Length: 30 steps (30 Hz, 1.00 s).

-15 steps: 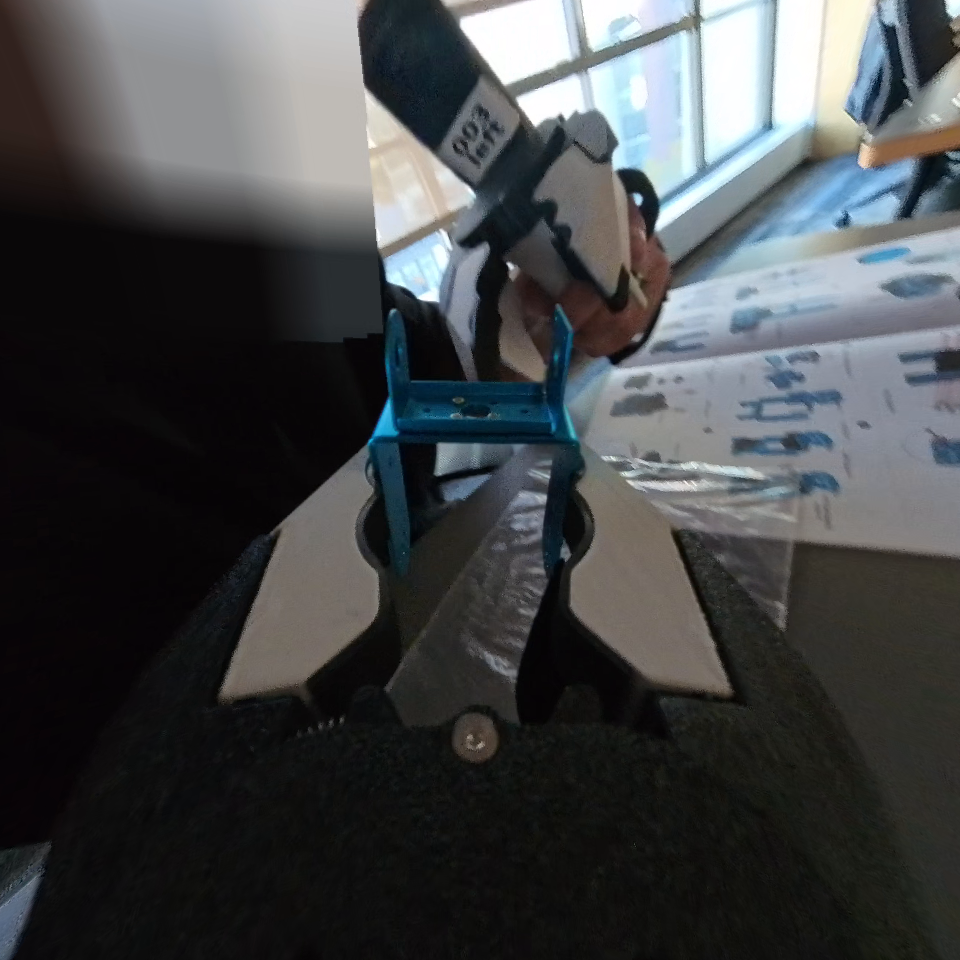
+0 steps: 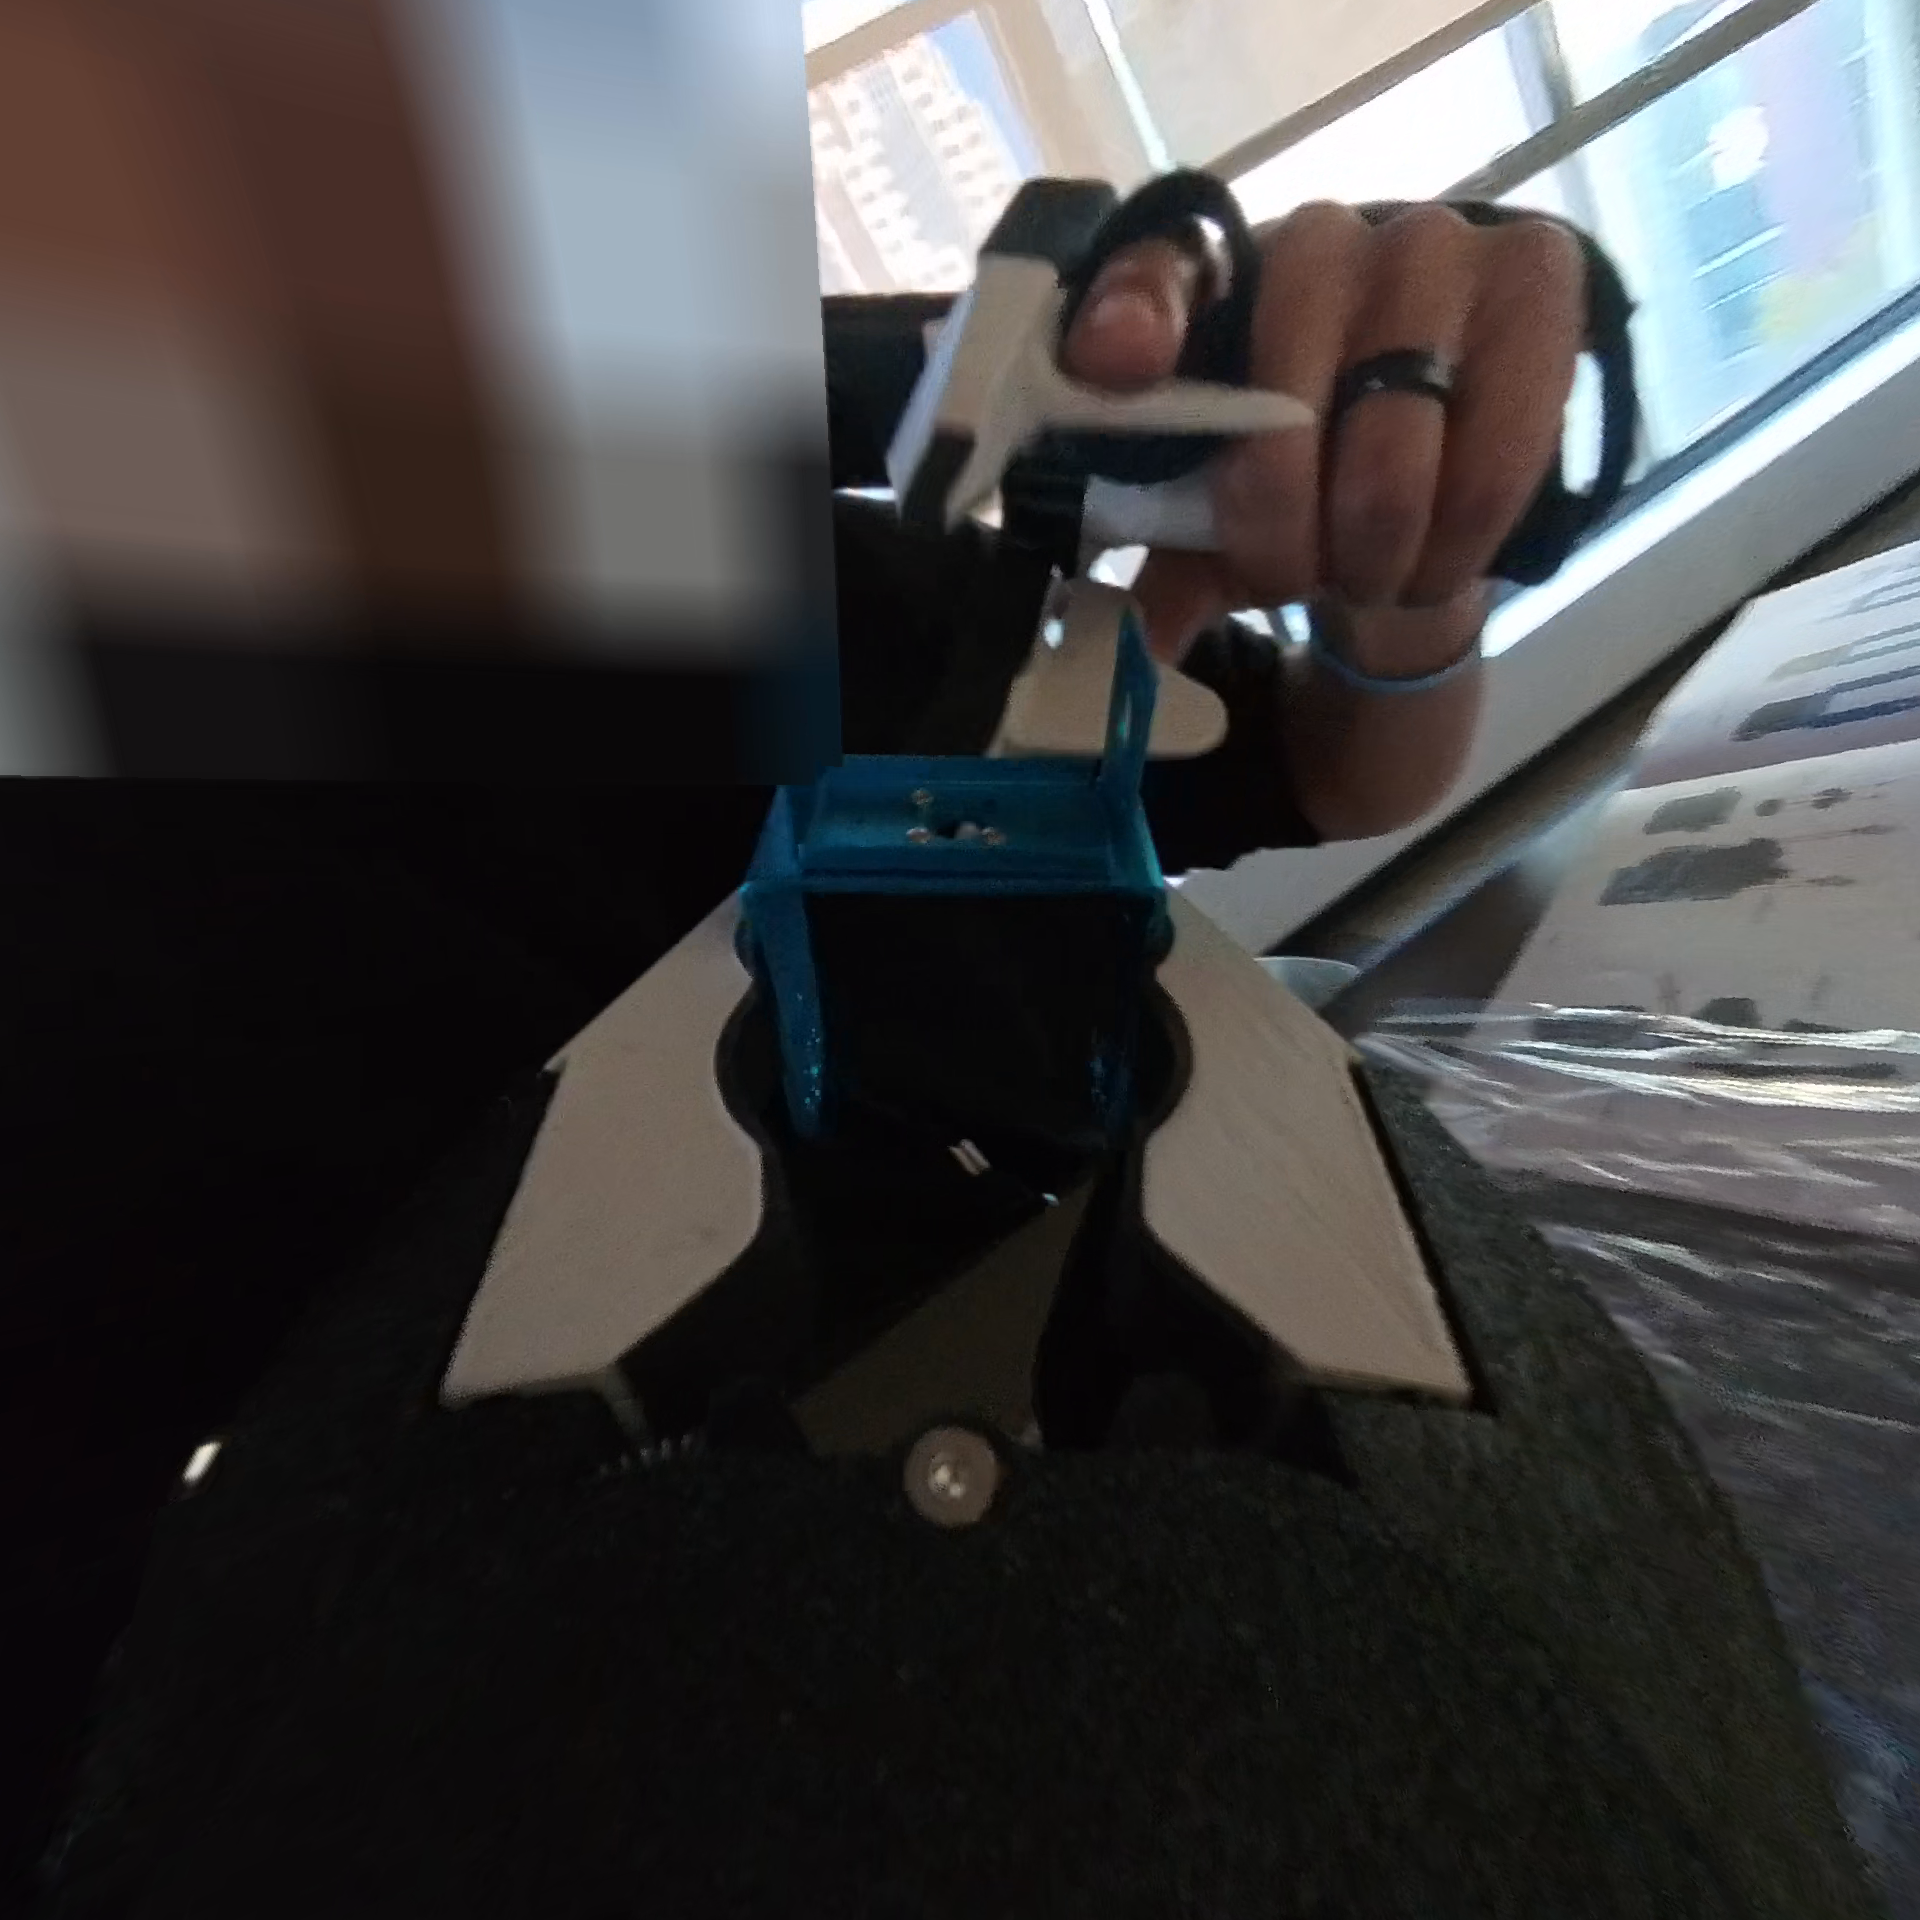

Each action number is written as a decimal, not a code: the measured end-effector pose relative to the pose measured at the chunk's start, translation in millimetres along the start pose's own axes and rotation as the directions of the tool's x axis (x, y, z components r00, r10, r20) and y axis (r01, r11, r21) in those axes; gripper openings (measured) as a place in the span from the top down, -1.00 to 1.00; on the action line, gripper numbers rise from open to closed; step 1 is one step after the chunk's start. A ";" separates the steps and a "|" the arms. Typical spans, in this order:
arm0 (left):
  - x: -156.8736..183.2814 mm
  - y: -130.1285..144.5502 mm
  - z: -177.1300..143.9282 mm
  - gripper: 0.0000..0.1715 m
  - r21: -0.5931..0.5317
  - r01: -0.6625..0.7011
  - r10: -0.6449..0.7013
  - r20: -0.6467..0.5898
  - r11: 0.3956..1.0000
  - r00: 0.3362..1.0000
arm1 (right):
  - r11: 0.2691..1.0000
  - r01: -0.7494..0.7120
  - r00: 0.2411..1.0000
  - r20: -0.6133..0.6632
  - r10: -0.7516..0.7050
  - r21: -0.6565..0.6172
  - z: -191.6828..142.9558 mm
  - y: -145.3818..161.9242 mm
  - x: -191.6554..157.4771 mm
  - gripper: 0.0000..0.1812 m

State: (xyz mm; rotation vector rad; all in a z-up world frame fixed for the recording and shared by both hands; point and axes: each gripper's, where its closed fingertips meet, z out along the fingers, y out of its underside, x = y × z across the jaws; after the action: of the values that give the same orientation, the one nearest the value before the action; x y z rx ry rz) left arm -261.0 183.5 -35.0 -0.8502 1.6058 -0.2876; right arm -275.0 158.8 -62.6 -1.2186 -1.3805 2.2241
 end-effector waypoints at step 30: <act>38.0 115.1 5.3 0.32 -0.264 0.675 -0.723 -0.182 0.689 0.667 | 0.749 -0.140 0.630 -0.642 -0.437 -0.648 -62.4 64.9 121.2 0.26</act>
State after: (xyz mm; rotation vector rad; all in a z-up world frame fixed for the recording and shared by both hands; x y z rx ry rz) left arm -297.3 240.3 -135.9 -1.6297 1.4936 -0.8594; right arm -289.2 235.4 -191.9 -1.8505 -1.7663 0.7920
